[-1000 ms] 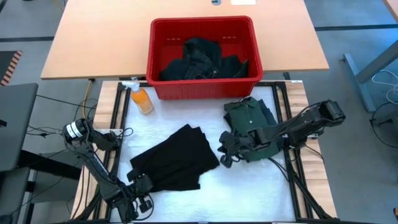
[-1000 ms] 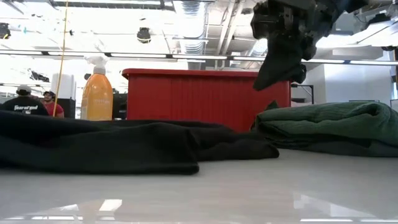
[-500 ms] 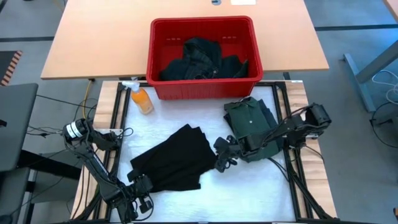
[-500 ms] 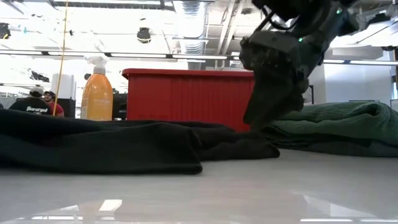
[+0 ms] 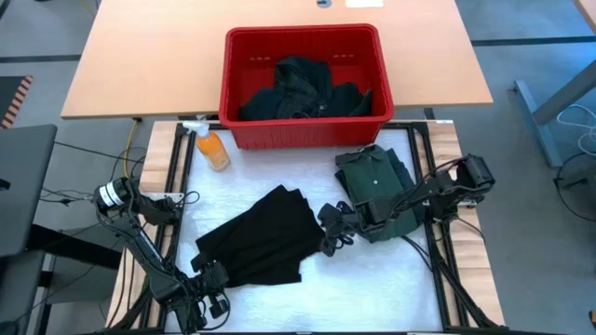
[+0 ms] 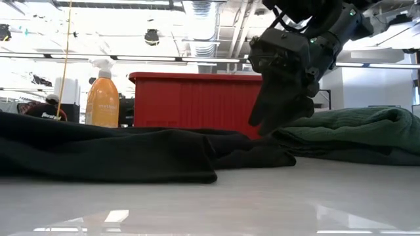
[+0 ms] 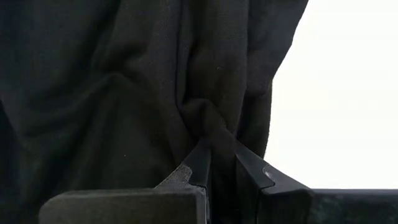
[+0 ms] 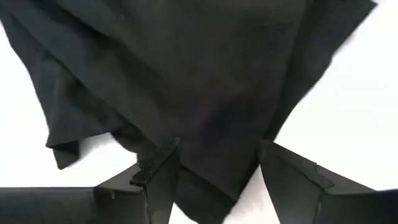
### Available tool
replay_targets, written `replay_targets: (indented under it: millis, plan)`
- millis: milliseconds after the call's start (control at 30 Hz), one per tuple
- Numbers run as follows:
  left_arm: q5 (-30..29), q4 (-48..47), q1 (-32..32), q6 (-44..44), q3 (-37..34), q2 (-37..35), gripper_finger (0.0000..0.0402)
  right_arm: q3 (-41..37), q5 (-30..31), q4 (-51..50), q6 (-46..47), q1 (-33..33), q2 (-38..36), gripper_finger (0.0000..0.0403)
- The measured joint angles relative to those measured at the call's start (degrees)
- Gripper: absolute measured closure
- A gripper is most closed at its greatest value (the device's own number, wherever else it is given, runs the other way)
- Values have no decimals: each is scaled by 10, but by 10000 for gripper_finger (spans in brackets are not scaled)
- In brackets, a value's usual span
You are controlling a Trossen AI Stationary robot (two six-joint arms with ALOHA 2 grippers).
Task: Fold laundry
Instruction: Fold the black shirt
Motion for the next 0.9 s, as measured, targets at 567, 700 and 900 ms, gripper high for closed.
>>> replay_targets:
  millis: [567, 700, 900]
  plan:
    - [-18, 4, 0, 0, 0, 0, 382, 1, 48, 27, 15, 16, 22, 286]
    - [-18, 8, 0, 0, 0, 0, 382, 1, 24, 42, 0, 15, 30, 290]
    - [-20, 8, 0, 6, 0, 0, 382, 1, -3, 47, -20, 19, 30, 364]
